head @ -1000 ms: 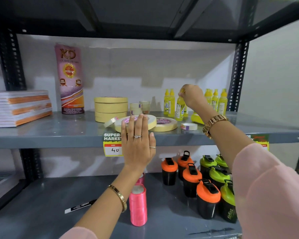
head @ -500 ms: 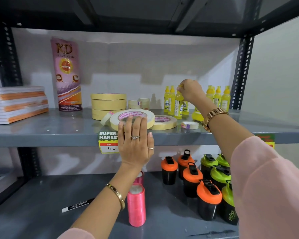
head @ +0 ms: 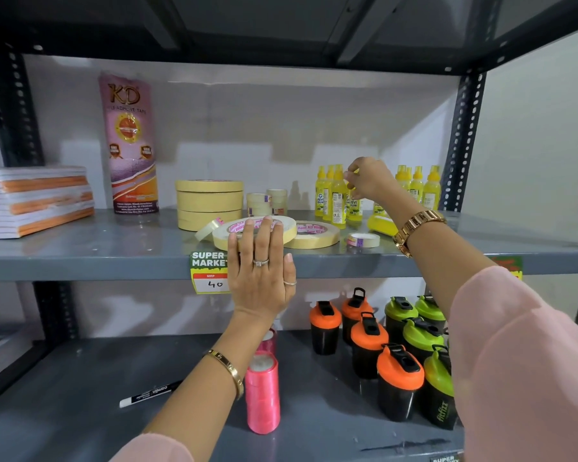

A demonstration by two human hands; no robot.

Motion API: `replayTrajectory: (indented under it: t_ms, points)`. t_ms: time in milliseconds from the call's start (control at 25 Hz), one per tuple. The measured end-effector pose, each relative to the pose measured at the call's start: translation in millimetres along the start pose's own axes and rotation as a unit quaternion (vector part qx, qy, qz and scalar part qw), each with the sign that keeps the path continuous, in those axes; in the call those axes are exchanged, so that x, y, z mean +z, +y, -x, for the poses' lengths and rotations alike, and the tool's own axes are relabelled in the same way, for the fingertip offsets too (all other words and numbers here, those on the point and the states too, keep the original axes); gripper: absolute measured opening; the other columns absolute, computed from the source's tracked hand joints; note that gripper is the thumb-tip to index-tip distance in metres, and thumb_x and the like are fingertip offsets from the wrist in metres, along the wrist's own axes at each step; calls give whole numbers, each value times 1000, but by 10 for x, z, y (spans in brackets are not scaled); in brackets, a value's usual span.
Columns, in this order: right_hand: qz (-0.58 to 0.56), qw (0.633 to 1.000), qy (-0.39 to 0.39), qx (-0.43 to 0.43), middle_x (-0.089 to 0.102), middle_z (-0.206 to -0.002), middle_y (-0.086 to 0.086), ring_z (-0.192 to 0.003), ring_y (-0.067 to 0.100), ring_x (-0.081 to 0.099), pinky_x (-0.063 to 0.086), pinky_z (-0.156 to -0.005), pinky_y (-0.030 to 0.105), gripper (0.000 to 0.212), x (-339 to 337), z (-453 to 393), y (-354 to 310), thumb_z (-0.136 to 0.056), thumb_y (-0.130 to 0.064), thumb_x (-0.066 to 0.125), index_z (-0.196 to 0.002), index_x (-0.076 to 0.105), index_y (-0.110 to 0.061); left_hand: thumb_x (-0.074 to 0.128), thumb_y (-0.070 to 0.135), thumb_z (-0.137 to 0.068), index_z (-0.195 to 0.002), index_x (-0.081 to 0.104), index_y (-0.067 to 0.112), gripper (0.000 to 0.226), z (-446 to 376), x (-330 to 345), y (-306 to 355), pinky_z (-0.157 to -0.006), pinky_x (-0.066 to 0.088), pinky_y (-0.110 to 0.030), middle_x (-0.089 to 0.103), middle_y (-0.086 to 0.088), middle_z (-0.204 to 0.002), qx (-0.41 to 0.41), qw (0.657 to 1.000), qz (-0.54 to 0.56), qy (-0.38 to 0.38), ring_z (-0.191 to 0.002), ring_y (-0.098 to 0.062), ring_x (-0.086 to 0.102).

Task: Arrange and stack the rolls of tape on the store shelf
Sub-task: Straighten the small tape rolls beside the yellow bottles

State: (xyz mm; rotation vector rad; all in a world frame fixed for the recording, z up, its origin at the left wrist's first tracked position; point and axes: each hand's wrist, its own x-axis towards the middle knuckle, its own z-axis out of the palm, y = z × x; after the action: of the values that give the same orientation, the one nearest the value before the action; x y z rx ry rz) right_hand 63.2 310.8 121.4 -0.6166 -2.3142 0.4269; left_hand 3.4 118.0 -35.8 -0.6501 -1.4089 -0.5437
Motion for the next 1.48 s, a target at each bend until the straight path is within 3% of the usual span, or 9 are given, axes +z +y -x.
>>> replayTrajectory:
  t_ms: [160,280,400,560,680,960,1120,1360,1480]
  points:
    - [-41,999,-13,31,65,-113,28,-79,25,57,55,-86,41,24,-67,158,68,-95,-5,46,-114,57,6,38,23,-85,-117,57,-1,45,-16,-70,30,-101,27,-49,63,-19,-116,-1,1000,6,-18,-116,-31,38]
    - [8,1000,0,16,67,-110,25,-81,26,57,49,-77,36,25,-94,351,88,-95,-10,48,-107,63,6,38,23,-85,-117,57,-1,44,-42,-124,27,-102,30,-51,62,-19,-118,4,999,9,-44,-117,-31,36]
    - [58,998,6,2,68,-111,22,-98,33,62,43,-73,30,26,-130,542,125,-95,-12,49,-106,66,3,37,24,-87,-122,52,0,45,-55,-185,61,-104,29,-53,59,-19,-123,-10,997,19,-76,-120,-32,32]
    - [141,990,-10,0,67,-114,21,-107,35,60,48,-82,34,26,-170,703,229,-95,-14,49,-108,65,2,39,27,-88,-126,47,-1,48,-57,-211,214,-100,28,-62,55,-20,-128,17,992,44,-117,-125,-34,28]
    - [202,979,-16,10,67,-111,22,-105,36,60,49,-81,35,26,-188,783,300,-92,-15,53,-106,64,4,37,30,-88,-127,47,1,50,-85,-205,325,-99,29,-62,52,-18,-132,31,989,42,-141,-128,-37,37]
    - [282,957,-23,62,60,-123,16,-111,34,57,51,-87,39,34,-243,919,417,-89,-7,53,-122,56,-7,35,31,-91,-132,39,0,52,-42,-171,335,-110,15,-51,46,-20,-137,30,989,53,-136,-128,-39,37]
    - [259,964,-23,51,62,-120,19,-108,36,58,53,-91,41,34,-295,922,409,-84,0,51,-117,59,-4,36,30,-91,-132,36,0,51,-38,-152,342,-110,8,-49,43,-22,-138,21,988,80,-133,-130,-40,32]
    - [163,984,65,39,68,-103,24,-95,37,64,51,-68,34,29,-332,764,258,-78,8,57,-106,64,2,35,30,-92,-134,31,2,51,-19,-126,344,-112,4,-47,42,-21,-139,28,989,78,-126,-132,-37,27]
    - [135,985,99,30,69,-107,24,-97,37,65,51,-72,33,27,-306,654,214,-81,6,59,-108,65,3,34,30,-93,-135,29,2,51,-14,-110,331,-112,1,-45,40,-21,-140,30,990,76,-116,-134,-34,21]
